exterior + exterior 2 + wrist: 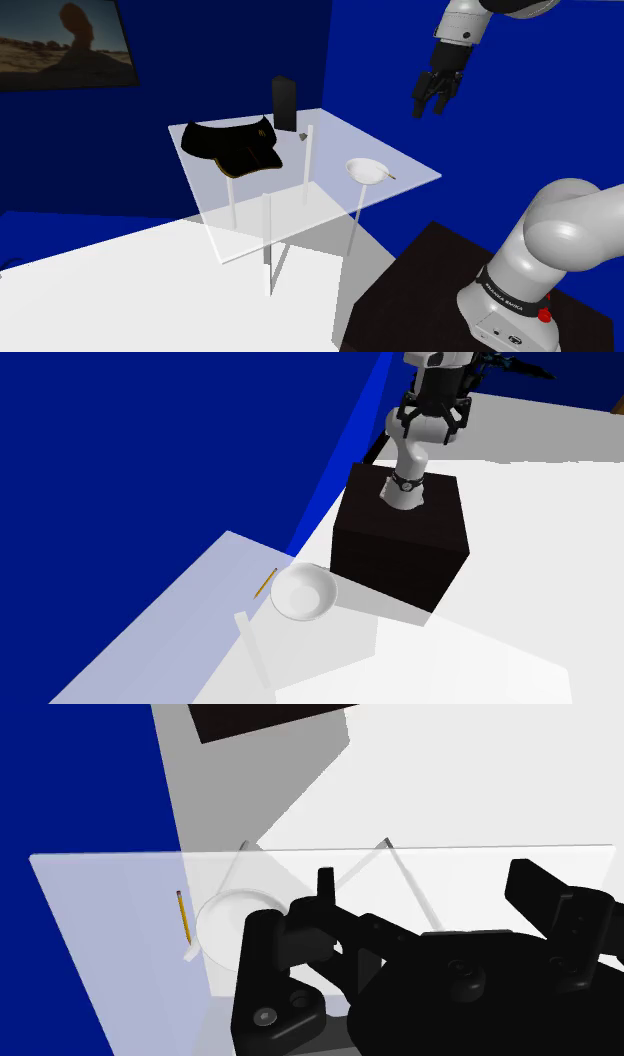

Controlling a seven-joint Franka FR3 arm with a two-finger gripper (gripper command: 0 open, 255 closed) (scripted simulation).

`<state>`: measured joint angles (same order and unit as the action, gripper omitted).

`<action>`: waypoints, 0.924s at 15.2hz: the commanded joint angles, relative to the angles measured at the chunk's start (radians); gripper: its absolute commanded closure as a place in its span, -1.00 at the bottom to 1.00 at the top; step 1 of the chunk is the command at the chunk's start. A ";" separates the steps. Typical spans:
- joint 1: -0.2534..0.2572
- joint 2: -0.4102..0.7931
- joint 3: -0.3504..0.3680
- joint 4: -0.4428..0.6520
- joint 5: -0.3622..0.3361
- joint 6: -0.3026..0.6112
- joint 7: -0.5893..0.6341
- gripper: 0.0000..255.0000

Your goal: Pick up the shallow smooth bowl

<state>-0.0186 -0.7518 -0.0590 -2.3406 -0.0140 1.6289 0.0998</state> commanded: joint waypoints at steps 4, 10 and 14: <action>-0.003 0.054 0.010 -0.051 -0.038 0.104 -0.009 -1.00; -0.018 0.201 0.028 -0.117 -0.124 0.314 -0.009 -1.00; -0.037 0.324 0.039 -0.132 -0.194 0.450 0.007 -1.00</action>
<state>-0.0497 -0.4592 -0.0214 -2.4663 -0.1884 2.0399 0.1035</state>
